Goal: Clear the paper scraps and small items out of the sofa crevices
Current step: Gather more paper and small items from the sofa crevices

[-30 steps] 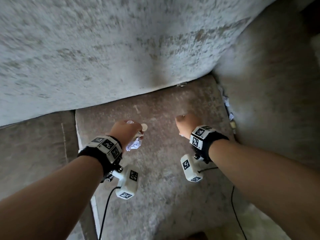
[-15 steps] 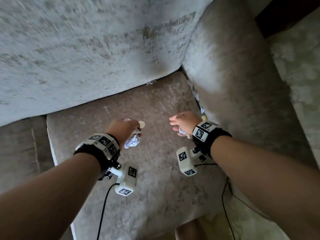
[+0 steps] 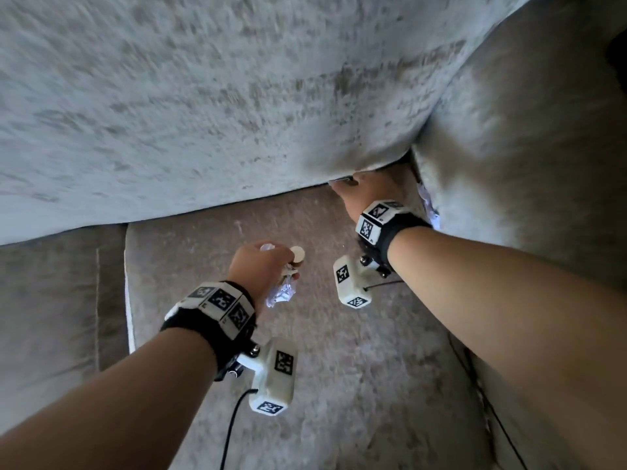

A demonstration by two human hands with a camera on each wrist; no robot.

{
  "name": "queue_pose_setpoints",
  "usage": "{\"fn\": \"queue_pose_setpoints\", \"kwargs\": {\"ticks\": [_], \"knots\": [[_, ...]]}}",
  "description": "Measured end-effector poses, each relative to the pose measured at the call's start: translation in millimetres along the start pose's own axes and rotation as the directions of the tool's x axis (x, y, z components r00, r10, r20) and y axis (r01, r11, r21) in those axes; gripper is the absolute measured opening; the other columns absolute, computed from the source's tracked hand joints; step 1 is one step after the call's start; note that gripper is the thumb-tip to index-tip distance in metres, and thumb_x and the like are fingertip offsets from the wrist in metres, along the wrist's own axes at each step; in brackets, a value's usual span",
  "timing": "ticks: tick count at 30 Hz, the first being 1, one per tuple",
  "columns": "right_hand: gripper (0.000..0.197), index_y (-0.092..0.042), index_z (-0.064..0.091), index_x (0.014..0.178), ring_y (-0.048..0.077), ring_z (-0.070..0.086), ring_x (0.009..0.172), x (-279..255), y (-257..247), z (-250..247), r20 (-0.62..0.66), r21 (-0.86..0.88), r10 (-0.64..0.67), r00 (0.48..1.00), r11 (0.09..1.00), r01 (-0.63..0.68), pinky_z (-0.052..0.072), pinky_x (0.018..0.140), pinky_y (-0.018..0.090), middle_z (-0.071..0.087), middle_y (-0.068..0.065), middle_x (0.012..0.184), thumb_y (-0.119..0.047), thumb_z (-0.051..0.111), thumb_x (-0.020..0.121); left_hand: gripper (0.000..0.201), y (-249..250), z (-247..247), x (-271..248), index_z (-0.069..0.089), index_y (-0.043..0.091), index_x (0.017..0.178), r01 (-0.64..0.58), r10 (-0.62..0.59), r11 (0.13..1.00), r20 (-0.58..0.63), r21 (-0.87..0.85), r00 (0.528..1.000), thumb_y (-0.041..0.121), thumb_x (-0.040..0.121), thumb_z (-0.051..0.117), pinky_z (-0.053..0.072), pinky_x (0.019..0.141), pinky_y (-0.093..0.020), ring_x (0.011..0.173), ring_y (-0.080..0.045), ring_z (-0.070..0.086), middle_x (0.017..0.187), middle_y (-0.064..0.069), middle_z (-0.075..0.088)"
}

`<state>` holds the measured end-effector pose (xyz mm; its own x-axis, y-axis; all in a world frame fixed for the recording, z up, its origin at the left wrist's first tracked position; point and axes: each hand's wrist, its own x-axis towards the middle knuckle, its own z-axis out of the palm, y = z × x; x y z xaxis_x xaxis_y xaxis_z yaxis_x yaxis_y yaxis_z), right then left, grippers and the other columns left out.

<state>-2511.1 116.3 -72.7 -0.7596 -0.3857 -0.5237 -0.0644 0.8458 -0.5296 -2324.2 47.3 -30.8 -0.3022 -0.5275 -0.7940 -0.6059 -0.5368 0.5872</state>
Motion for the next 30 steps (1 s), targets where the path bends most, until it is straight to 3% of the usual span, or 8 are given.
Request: {"fn": "queue_pose_setpoints", "kwargs": {"ticks": [3, 7, 13, 18, 24, 26, 27, 30], "knots": [[0.045, -0.012, 0.069, 0.097, 0.028, 0.066, 0.096, 24, -4, 16, 0.004, -0.07, 0.081, 0.997, 0.994, -0.081, 0.048, 0.08, 0.029, 0.071, 0.004, 0.104, -0.054, 0.068, 0.079, 0.02, -1, -5, 11, 0.068, 0.014, 0.051, 0.025, -0.025, 1.0, 0.013, -0.011, 1.0, 0.006, 0.068, 0.062, 0.052, 0.063, -0.037, 0.059, -0.028, 0.065, 0.065, -0.014, 0.069], [0.053, -0.016, 0.072, 0.091, 0.027, 0.069, 0.092, 36, -9, 38, -0.109, -0.21, 0.106, 0.988, 0.969, -0.127, 0.047, 0.072, 0.028, 0.074, 0.001, 0.093, -0.064, 0.069, 0.071, 0.015, -4, -14, 30, 0.068, 0.013, 0.056, 0.051, -0.051, 0.999, -0.007, -0.006, 0.999, 0.005, 0.067, 0.064, 0.053, 0.064, -0.037, 0.058, -0.027, 0.066, 0.064, -0.014, 0.066], [0.034, -0.009, 0.067, 0.082, 0.032, 0.068, 0.09, 37, -7, 48, -0.241, -0.304, 0.03, 0.97, 0.947, -0.105, 0.044, 0.069, 0.031, 0.071, 0.008, 0.092, -0.04, 0.052, 0.089, 0.014, -4, -29, 45, 0.068, 0.01, 0.063, 0.04, -0.039, 0.997, -0.007, 0.068, 0.999, 0.004, 0.074, 0.063, 0.048, 0.049, -0.021, 0.048, -0.014, 0.063, 0.055, -0.004, 0.066], [0.037, -0.01, 0.072, 0.097, 0.029, 0.065, 0.103, 39, -3, 37, -0.18, -0.369, 0.011, 0.984, 0.926, -0.078, 0.046, 0.081, 0.03, 0.071, 0.006, 0.108, -0.036, 0.046, 0.097, 0.022, 3, -33, 48, 0.068, 0.015, 0.052, 0.051, -0.052, 0.997, 0.02, 0.064, 0.998, 0.006, 0.072, 0.064, 0.05, 0.057, -0.028, 0.053, -0.02, 0.064, 0.054, -0.004, 0.067], [0.034, -0.02, 0.075, 0.076, 0.011, 0.07, 0.083, -5, 5, 34, 0.006, 0.028, -0.057, 0.998, 0.998, 0.057, 0.052, 0.076, 0.023, 0.076, -0.003, 0.085, -0.034, 0.051, 0.095, 0.007, 10, -28, 36, 0.07, 0.012, 0.059, 0.02, -0.024, 0.997, 0.045, 0.074, 0.999, 0.015, 0.058, 0.064, 0.053, 0.067, -0.039, 0.061, -0.028, 0.065, 0.06, -0.011, 0.068], [0.035, -0.023, 0.069, 0.06, 0.001, 0.061, 0.05, -33, 0, 38, 0.052, 0.218, -0.007, 0.999, 0.976, -0.005, 0.049, 0.05, 0.02, 0.068, -0.009, 0.06, -0.028, 0.056, 0.092, 0.008, 12, -24, 28, 0.07, 0.013, 0.054, 0.021, -0.026, 0.997, 0.068, 0.078, 0.997, 0.014, 0.058, 0.064, 0.053, 0.067, -0.04, 0.061, -0.028, 0.065, 0.059, -0.011, 0.067], [0.036, -0.023, 0.067, 0.055, 0.005, 0.052, 0.038, -47, -1, 39, 0.089, 0.299, 0.034, 0.995, 0.953, -0.059, 0.041, 0.04, 0.019, 0.059, -0.009, 0.049, -0.026, 0.058, 0.091, 0.01, 13, -23, 23, 0.07, 0.015, 0.052, 0.018, -0.024, 0.997, 0.076, 0.075, 0.997, 0.014, 0.059, 0.064, 0.054, 0.068, -0.04, 0.061, -0.029, 0.065, 0.059, -0.011, 0.068], [0.028, -0.017, 0.069, 0.06, 0.019, 0.04, 0.04, -81, -5, 39, 0.254, 0.467, 0.05, 0.966, 0.868, -0.168, 0.03, 0.041, 0.022, 0.046, 0.007, 0.052, -0.025, 0.064, 0.086, 0.015, 13, -18, 13, 0.071, 0.017, 0.051, -0.001, -0.006, 0.995, 0.067, 0.101, 0.998, 0.011, 0.064, 0.066, 0.056, 0.07, -0.042, 0.064, -0.029, 0.066, 0.06, -0.01, 0.069]]}}
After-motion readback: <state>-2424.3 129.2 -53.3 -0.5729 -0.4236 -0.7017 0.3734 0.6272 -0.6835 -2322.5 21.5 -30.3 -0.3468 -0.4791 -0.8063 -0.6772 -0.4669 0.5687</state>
